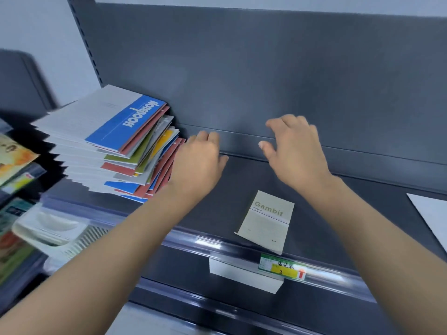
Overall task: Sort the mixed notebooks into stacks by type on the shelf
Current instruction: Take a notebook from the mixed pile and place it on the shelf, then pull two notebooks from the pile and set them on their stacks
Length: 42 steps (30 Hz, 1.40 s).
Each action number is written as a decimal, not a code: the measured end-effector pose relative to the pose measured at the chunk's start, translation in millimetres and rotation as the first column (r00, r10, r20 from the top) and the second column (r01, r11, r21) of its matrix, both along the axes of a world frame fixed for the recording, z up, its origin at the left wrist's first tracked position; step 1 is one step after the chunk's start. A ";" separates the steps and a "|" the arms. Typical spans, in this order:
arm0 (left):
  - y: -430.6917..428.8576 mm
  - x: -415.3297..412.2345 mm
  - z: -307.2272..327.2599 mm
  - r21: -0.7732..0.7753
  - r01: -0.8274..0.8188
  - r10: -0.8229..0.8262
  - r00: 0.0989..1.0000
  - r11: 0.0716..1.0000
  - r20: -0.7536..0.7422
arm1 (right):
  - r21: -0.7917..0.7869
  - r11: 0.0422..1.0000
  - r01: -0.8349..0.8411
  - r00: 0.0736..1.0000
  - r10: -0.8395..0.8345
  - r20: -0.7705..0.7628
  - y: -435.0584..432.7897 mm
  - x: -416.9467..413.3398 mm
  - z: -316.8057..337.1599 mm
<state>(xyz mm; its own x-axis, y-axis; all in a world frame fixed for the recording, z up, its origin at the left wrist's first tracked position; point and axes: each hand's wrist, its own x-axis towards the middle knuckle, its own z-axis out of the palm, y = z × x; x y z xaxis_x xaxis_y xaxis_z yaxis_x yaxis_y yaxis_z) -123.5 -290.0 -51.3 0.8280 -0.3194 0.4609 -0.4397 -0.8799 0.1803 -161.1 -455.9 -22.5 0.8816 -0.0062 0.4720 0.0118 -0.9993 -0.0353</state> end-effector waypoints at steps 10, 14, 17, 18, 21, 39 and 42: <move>134.2 46.8 36.1 -0.027 -0.155 0.157 0.961 0.988 0.228 | 0.114 0.982 -0.153 0.988 0.148 0.051 124.8 61.8 25.4; 199.0 79.3 33.3 -0.053 -0.203 0.209 0.964 0.978 0.165 | 0.346 0.926 -0.151 0.982 0.181 -0.056 185.2 100.9 16.9; 233.0 101.3 28.6 -0.060 -0.215 0.221 0.968 0.975 0.116 | 0.506 0.860 -0.069 0.970 0.176 -0.167 220.4 133.7 2.9; 242.0 107.4 26.9 -0.062 -0.213 0.218 0.971 0.975 0.099 | 0.540 0.841 -0.037 0.960 0.179 -0.214 229.8 143.6 -2.3; 264.9 123.0 21.6 -0.077 -0.203 0.208 0.976 0.976 0.064 | 0.620 0.782 0.057 0.921 0.199 -0.335 252.0 164.6 -13.9; 303.2 159.9 5.8 -0.171 -0.165 0.153 0.985 0.971 -0.082 | 0.795 0.485 0.364 0.914 -0.023 -0.404 262.2 202.4 -18.2; 300.9 159.0 5.7 -0.189 -0.155 0.143 0.987 0.970 -0.073 | 0.765 0.537 0.355 0.929 -0.111 -0.354 255.6 197.4 -20.0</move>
<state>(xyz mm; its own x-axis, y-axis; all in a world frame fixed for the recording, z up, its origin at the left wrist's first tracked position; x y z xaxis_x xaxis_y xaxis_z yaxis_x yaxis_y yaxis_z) 35.5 10.8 -45.6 0.8867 -0.0999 0.4514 -0.2899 -0.8807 0.3746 36.3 -200.3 -42.5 0.8663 -0.4957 -0.0625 -0.3478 -0.5085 -0.7877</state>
